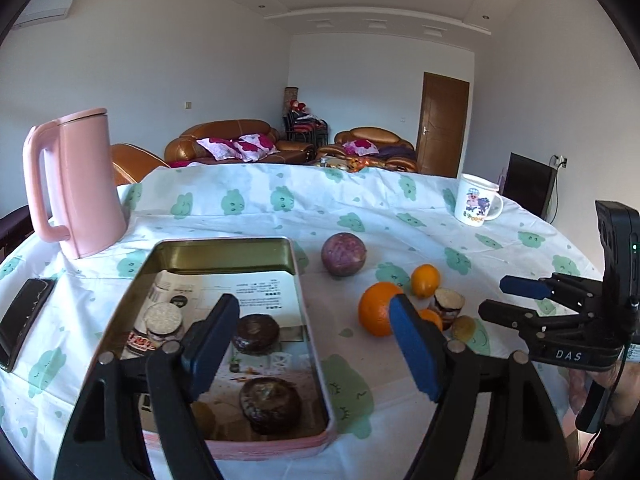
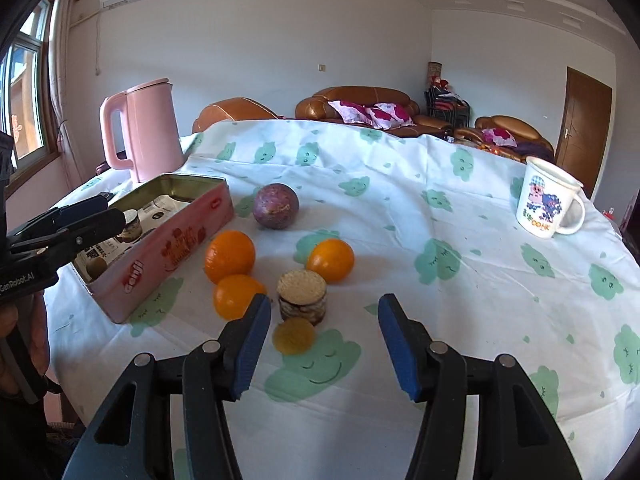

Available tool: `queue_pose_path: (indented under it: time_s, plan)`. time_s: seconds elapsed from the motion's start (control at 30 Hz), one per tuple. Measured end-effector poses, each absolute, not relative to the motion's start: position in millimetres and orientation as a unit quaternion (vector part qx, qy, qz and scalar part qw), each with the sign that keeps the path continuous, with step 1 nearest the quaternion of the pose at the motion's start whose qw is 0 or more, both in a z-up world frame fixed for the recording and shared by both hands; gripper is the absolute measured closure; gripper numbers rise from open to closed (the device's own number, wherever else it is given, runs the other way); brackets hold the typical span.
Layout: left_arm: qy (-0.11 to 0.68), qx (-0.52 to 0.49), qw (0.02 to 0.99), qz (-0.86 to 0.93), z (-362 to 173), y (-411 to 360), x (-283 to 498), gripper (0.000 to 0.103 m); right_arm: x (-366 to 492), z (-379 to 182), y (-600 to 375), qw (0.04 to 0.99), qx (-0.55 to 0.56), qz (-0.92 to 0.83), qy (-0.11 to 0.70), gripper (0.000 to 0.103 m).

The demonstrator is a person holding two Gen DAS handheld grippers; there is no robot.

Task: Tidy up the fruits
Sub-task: 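Grasp an orange with left gripper while right grasps a kiwi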

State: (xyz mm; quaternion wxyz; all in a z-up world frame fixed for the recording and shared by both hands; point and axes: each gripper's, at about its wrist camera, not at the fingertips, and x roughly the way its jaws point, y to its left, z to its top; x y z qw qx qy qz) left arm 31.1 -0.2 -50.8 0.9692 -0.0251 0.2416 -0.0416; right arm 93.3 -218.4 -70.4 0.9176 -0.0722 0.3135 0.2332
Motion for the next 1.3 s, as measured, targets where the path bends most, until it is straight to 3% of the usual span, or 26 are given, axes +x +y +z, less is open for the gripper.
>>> queue_pose_path:
  time_s: [0.33,0.43,0.5,0.6,0.73,0.83,0.97,1.17,1.3]
  plan:
    - [0.276,0.000,0.957,-0.086,-65.4,-47.0,48.1,0.024,105.4,-87.2,-206.3,0.894,-0.073,0.268,0.352,0.047]
    - [0.283,0.007,0.955,-0.094,-69.6,-55.0,49.1,0.024,110.5,-92.3,-202.2,0.881,-0.077,0.285,0.371,0.054]
    - [0.288,0.013,0.953,-0.096,-71.6,-58.7,50.0,0.025,112.3,-94.7,-199.7,0.873,-0.079,0.293,0.381,0.069]
    - [0.287,0.017,0.953,-0.097,-71.4,-60.7,49.2,0.025,108.7,-94.3,-197.9,0.875,-0.086,0.294,0.376,0.073]
    - [0.297,0.026,0.949,-0.105,-73.5,-65.6,50.7,0.041,101.9,-87.3,-212.6,0.894,-0.055,0.279,0.345,0.073]
    - [0.307,0.027,0.944,-0.118,-74.8,-72.0,54.4,0.041,102.6,-83.2,-225.3,0.907,-0.021,0.262,0.329,0.073]
    - [0.331,0.034,0.934,-0.130,-79.4,-83.0,65.0,0.053,104.1,-81.8,-228.9,0.910,-0.011,0.257,0.326,0.073]
    - [0.351,0.036,0.926,-0.130,-83.5,-92.8,79.0,0.055,104.7,-80.1,-232.1,0.913,-0.005,0.253,0.319,0.073]
    - [0.360,0.027,0.923,-0.132,-86.1,-89.2,80.6,0.066,103.2,-79.9,-231.6,0.914,-0.006,0.253,0.317,0.073]
